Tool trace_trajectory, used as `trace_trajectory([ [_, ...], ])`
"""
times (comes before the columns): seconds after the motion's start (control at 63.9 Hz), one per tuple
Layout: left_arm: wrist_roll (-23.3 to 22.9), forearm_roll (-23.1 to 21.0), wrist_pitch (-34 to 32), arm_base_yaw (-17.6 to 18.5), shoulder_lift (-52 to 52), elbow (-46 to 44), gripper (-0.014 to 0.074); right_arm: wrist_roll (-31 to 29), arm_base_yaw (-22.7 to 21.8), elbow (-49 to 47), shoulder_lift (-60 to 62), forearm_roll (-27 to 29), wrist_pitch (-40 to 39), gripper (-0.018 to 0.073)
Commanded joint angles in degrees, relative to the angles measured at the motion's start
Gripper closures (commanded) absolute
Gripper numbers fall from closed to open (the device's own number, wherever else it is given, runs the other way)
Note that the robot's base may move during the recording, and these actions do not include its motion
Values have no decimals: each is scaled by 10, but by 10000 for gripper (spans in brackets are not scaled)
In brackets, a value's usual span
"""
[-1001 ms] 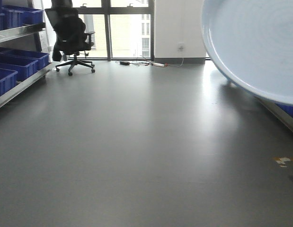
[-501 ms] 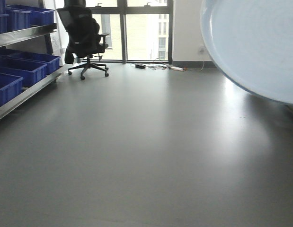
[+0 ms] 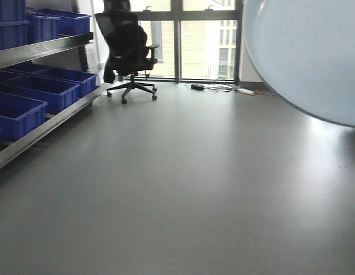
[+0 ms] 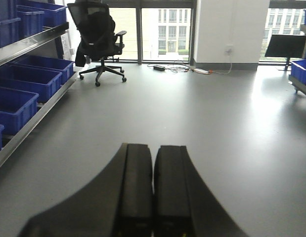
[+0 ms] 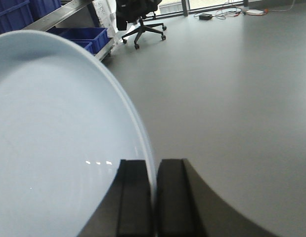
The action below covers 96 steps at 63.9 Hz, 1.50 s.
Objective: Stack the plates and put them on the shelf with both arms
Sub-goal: 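Drive the base toward the rack of blue bins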
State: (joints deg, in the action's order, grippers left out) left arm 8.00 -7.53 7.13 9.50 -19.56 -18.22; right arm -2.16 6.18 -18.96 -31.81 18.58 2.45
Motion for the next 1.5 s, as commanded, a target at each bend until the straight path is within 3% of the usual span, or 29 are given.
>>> trace_trajectory([
  [0.0, -3, -5, -53, 0, -3, -17, 514, -2, -3, -17, -2, 5, -53, 510],
  [1.486, -3, -5, -53, 0, -3, -17, 514, -2, -3, -17, -2, 5, -53, 510],
])
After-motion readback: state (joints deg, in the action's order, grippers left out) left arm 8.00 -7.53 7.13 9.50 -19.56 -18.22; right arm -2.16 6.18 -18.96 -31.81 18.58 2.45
